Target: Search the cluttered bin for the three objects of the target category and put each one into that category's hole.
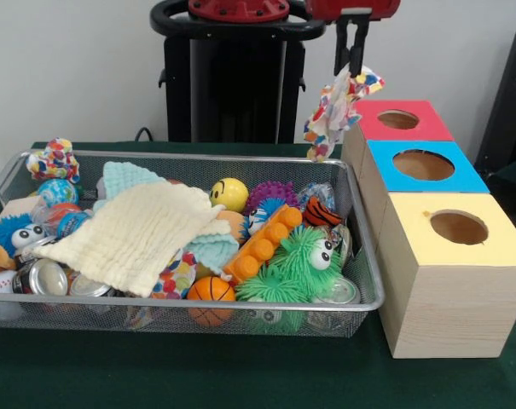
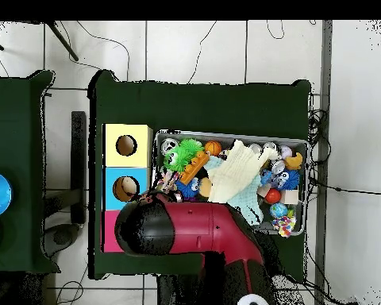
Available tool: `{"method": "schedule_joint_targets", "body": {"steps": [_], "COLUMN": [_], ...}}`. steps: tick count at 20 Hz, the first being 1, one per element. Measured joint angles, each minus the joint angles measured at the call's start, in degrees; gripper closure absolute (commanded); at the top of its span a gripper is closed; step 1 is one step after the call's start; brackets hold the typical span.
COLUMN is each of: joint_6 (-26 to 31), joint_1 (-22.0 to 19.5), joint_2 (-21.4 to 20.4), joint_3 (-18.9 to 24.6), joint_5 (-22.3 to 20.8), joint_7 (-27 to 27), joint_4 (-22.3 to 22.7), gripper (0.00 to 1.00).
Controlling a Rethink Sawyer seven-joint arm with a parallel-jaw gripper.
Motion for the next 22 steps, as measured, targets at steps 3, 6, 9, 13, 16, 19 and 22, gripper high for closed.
{"method": "schedule_joint_targets", "body": {"steps": [3, 6, 9, 13, 16, 19, 22], "joint_6": [1.2, 2.5, 4.1, 4.7, 5.3, 5.5, 5.5], "joint_1": [1.2, 2.7, 4.8, 6.5, 8.4, 10.0, 10.9], "joint_2": [-0.4, -0.5, -0.5, -0.3, 0.4, 1.6, 2.6], "joint_3": [0.0, 0.0, 0.0, -0.1, -0.3, -0.4, -0.4], "joint_5": [0.3, 0.5, 0.7, 0.8, 1.2, 2.1, 2.8], "joint_7": [0.0, 0.0, 0.0, 0.0, 0.0, 0.1, 0.1], "joint_4": [-0.8, -1.8, -3.9, -5.7, -8.2, -10.7, -12.1], "gripper": [1.0, 1.0, 1.0, 1.0, 1.0, 1.0, 1.0]}}
